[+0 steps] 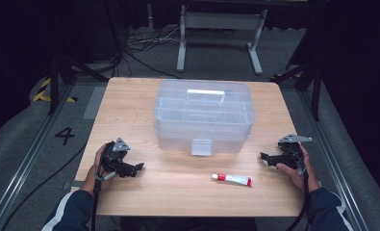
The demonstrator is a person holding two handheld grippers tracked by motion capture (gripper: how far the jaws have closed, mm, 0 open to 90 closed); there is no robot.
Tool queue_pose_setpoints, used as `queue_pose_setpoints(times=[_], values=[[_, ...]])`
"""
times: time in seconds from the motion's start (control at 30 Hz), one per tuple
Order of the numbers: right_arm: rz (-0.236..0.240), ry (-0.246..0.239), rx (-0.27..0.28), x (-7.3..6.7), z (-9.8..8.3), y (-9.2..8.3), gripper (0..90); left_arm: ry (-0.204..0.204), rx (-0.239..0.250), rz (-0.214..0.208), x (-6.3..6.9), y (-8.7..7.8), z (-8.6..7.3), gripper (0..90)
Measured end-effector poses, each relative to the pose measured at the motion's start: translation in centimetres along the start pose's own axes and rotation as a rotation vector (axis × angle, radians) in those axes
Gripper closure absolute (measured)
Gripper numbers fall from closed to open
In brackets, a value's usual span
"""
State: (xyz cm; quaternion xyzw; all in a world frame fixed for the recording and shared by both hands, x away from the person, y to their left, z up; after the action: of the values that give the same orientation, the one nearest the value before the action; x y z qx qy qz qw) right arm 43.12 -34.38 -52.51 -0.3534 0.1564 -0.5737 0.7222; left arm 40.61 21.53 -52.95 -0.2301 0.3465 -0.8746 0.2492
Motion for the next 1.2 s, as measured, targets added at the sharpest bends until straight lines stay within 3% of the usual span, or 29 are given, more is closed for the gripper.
queue_pose_setpoints(times=[0.5, 0.8, 1.07, 1.2], values=[[-0.006, 0.009, 0.0, 0.0, -0.04, -0.05, 6.8, 0.014, -0.007, -0.014, -0.02, -0.05, -0.02, 0.1], [0.004, -0.009, -0.003, 0.22, 0.02, 0.08, 5.4, 0.026, -0.01, -0.024, -0.11, -0.11, -0.06, 0.0], [-0.022, 0.012, -0.012, 0.42, -0.09, 0.04, 4.4, 0.025, -0.011, -0.025, -0.11, -0.11, -0.04, 0.0], [-0.02, 0.024, -0.014, 0.48, -0.17, -0.25, 9.3, 0.023, -0.011, -0.029, -0.11, -0.07, -0.03, 0.0]])
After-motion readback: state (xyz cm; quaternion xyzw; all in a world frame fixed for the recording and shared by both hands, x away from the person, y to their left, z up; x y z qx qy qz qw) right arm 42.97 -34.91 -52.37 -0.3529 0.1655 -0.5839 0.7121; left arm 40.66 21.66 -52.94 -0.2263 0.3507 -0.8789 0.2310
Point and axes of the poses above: each handheld gripper's, and its own axes: y roughly forward along the jaws, z roughly out of its top, x roughly to its right, the point moved 4 cm from there along y, roughly forward along the jaws, and after that the axes turned 15 degrees about -z, right-handed, at the moved point
